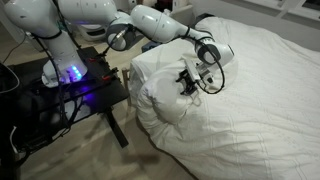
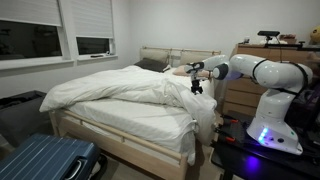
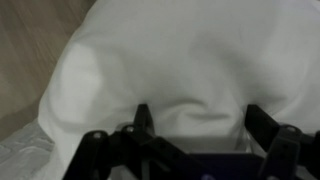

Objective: Uncover the duvet

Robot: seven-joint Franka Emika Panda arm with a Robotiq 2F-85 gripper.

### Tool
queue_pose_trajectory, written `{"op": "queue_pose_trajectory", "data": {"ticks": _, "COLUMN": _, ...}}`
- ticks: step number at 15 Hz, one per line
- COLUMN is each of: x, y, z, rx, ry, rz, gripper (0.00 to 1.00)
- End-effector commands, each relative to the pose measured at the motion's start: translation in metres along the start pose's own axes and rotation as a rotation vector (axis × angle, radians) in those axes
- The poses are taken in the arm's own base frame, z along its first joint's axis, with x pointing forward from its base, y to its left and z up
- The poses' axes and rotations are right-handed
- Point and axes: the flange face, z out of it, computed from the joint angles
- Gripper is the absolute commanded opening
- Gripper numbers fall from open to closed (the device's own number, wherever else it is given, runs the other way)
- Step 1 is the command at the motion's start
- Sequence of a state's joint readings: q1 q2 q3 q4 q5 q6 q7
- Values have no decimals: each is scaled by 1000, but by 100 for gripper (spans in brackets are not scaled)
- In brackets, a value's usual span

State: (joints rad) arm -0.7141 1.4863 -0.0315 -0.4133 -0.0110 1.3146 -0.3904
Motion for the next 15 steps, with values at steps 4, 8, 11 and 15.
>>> {"op": "queue_pose_trajectory", "data": {"ticks": 4, "x": -12, "y": 0, "z": 35, "rx": -47, "ry": -213, "rz": 52, "gripper": 100}}
{"op": "queue_pose_trajectory", "data": {"ticks": 8, "x": -18, "y": 6, "z": 50, "rx": -56, "ry": -292, "rz": 68, "gripper": 75}}
{"op": "queue_pose_trajectory", "data": {"ticks": 11, "x": -16, "y": 9, "z": 51, "rx": -41, "ry": -262, "rz": 58, "gripper": 56}}
{"op": "queue_pose_trajectory", "data": {"ticks": 15, "x": -9, "y": 12, "z": 44, "rx": -59, "ry": -196, "rz": 54, "gripper": 27}}
